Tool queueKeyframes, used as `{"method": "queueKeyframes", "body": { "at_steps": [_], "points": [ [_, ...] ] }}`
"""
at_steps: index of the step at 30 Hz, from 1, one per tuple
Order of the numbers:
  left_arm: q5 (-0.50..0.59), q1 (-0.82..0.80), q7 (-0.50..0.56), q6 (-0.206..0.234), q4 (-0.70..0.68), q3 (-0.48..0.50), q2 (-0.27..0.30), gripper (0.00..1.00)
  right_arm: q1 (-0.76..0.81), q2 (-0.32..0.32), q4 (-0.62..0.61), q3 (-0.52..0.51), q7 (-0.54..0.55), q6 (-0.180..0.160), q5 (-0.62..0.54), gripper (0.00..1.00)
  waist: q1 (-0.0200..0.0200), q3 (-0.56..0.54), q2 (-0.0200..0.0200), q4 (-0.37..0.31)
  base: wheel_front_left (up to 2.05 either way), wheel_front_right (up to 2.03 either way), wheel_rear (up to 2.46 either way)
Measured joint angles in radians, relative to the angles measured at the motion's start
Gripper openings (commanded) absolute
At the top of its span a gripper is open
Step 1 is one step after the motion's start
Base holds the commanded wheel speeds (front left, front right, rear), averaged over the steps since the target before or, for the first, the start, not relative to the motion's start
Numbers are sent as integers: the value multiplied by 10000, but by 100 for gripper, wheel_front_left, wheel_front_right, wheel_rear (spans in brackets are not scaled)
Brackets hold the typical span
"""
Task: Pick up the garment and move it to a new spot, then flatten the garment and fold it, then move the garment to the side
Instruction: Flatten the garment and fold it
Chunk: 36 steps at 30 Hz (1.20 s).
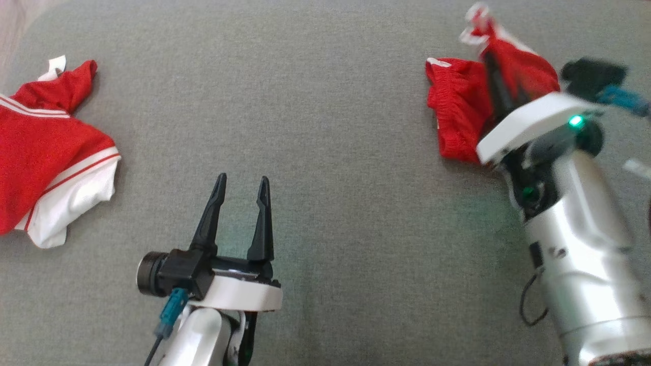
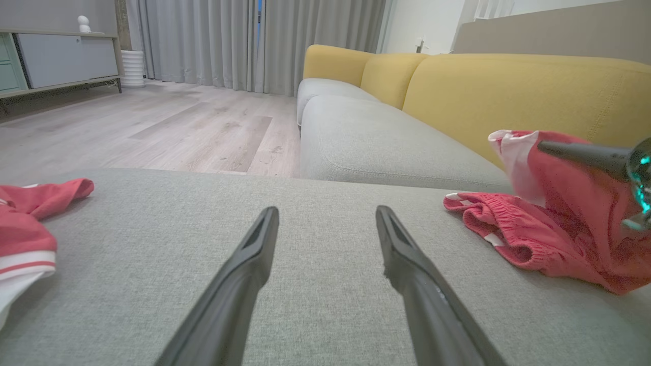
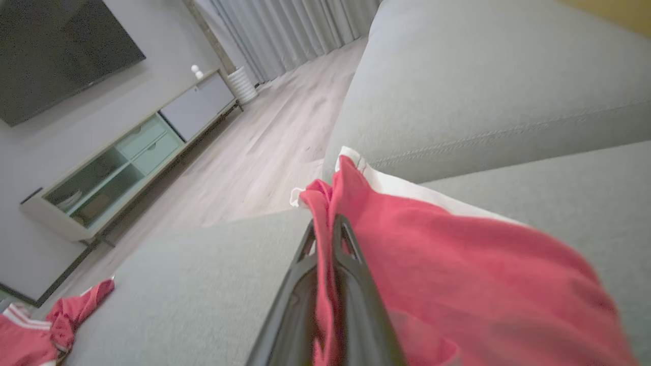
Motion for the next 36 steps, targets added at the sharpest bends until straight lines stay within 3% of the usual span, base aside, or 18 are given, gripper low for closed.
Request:
{"method": "queueKeyframes", "body": {
  "at_steps": [3,4,5,6,14,22,29,36],
  "points": [
    [-102,-5,0,67,10,-107,0,100,451,186,228,604,-6,0,-364,0,1,110,0,100,0,0,0],
    [-104,-12,0,77,15,-130,0,100,511,211,328,754,-42,0,-571,25,1,143,0,115,0,0,0],
    [-104,-19,0,77,13,-153,0,100,535,249,466,842,-130,0,-640,91,1,175,0,126,0,0,0],
    [-109,-22,0,77,17,-167,0,100,561,251,499,940,-238,2,-631,100,2,203,0,138,0,0,0],
    [-159,-31,0,176,-140,90,0,100,732,169,-608,1701,-1484,0,88,100,2,88,0,-131,0,0,0],
    [-366,249,0,729,-621,593,2,100,2380,-1078,-2380,1275,-3076,0,-627,100,0,-611,0,-481,0,0,0],
    [-464,1156,0,974,-1392,878,13,100,4373,-1185,-2974,784,-3381,2,-1766,100,0,-1236,0,-920,0,0,0],
    [253,2376,0,1348,-1473,874,33,100,5978,-673,-3375,2,-3398,0,-2136,100,-2,-1932,0,-1141,0,0,0]
  ]
}}
